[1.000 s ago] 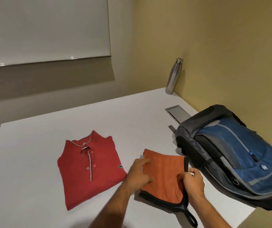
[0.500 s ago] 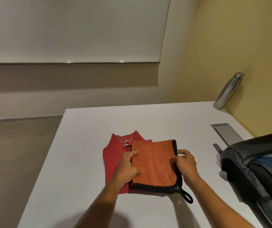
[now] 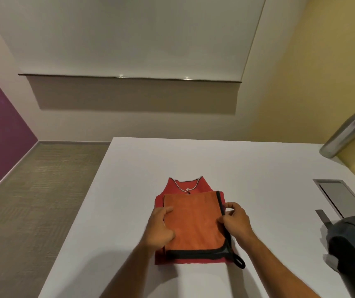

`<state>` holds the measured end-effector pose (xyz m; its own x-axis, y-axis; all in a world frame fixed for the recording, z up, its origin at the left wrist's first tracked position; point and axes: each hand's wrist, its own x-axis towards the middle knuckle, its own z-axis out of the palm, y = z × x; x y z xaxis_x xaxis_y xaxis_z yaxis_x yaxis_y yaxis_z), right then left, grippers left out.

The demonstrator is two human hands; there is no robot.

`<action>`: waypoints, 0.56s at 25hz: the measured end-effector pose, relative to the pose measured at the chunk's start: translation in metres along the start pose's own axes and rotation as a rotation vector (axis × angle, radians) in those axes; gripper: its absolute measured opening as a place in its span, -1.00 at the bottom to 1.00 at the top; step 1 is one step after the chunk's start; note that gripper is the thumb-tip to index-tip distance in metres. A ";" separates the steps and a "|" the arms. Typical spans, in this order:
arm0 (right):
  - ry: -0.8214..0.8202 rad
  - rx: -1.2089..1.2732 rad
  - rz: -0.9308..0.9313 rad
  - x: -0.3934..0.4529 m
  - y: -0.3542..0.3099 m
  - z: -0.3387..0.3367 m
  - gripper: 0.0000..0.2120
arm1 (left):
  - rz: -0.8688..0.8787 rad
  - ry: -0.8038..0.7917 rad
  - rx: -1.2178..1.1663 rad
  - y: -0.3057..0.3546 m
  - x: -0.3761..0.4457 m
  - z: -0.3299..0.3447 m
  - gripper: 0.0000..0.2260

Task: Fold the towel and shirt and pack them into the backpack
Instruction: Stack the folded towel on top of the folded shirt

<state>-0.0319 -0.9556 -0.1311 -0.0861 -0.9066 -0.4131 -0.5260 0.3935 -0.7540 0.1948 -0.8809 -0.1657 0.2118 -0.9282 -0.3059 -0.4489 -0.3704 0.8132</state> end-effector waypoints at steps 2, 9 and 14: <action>0.029 -0.167 -0.056 0.001 0.004 0.003 -0.53 | 0.009 0.020 0.224 -0.004 0.000 0.002 -0.36; 0.049 -0.662 -0.718 -0.003 0.037 0.028 -0.32 | 0.458 0.272 0.700 -0.017 0.011 0.044 -0.29; -0.106 -0.880 -0.609 0.009 0.061 0.048 -0.11 | 0.217 0.128 0.782 -0.017 0.010 0.053 -0.04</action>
<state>-0.0244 -0.9320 -0.2055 0.4475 -0.8787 -0.1659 -0.8837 -0.4061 -0.2328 0.1587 -0.8859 -0.2091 0.1266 -0.9884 -0.0843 -0.9566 -0.1441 0.2533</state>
